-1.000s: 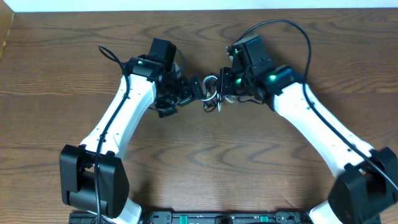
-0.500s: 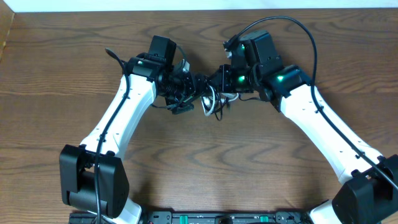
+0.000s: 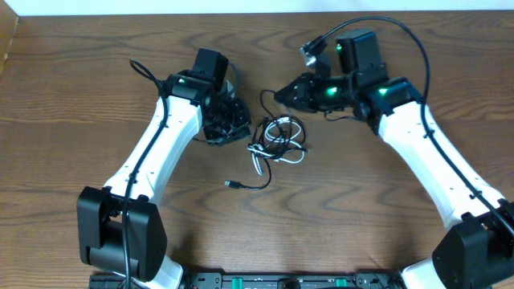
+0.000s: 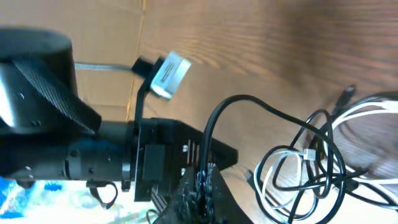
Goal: Untangle cables
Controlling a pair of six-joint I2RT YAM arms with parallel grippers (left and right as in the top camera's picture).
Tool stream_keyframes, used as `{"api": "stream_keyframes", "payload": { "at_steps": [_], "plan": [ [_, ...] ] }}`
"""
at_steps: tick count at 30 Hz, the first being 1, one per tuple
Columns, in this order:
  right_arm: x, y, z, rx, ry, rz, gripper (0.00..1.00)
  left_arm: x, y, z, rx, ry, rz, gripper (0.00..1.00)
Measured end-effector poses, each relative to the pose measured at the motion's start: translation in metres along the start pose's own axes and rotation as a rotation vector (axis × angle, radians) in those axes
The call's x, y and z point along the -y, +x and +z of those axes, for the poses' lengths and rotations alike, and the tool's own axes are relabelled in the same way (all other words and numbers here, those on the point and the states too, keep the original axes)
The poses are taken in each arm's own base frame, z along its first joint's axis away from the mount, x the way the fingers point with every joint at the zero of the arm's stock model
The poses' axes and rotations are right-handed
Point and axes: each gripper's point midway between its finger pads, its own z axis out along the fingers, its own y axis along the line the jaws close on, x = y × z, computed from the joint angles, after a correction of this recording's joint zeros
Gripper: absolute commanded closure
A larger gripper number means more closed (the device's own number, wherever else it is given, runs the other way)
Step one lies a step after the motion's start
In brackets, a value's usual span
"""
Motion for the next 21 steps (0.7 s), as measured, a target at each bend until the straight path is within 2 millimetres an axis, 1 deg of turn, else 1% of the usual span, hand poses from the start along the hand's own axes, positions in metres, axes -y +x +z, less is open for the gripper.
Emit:
{"api": "stream_keyframes", "payload": {
  "at_steps": [1, 3, 5, 6, 7, 9, 13, 17, 19, 21],
  "plan": [
    [0.003, -0.002, -0.002, 0.003, 0.004, 0.008, 0.97, -0.005, 0.0, 0.0, 0.005, -0.025, -0.01, 0.51],
    [0.009, -0.004, -0.007, 0.008, 0.013, 0.031, 0.98, -0.01, -0.001, 0.0, 0.013, -0.053, -0.028, 0.51],
    [0.012, -0.005, -0.009, 0.01, 0.019, 0.046, 0.98, -0.011, -0.001, 0.0, 0.016, -0.056, -0.03, 0.5],
    [0.012, -0.005, -0.009, 0.009, 0.019, 0.052, 0.98, -0.008, -0.001, 0.0, 0.01, -0.039, -0.015, 0.5],
    [0.012, -0.005, -0.009, 0.009, 0.018, 0.059, 0.98, -0.002, 0.0, 0.0, 0.002, -0.008, 0.013, 0.45],
    [0.01, -0.005, -0.008, 0.011, 0.012, 0.089, 0.99, 0.019, 0.006, -0.001, -0.038, 0.106, 0.12, 0.38],
    [0.003, -0.016, -0.009, 0.05, -0.017, 0.182, 0.99, 0.052, 0.024, -0.009, -0.115, 0.309, 0.314, 0.36],
    [-0.013, -0.04, -0.012, 0.132, -0.082, 0.194, 0.98, 0.066, 0.037, -0.014, -0.155, 0.404, 0.416, 0.36],
    [-0.014, -0.046, -0.013, 0.159, -0.084, 0.212, 0.99, 0.07, 0.042, -0.015, -0.167, 0.429, 0.446, 0.36],
    [-0.008, -0.052, -0.014, 0.194, -0.059, 0.271, 0.98, 0.077, 0.05, -0.016, -0.18, 0.46, 0.491, 0.36]
  ]
}}
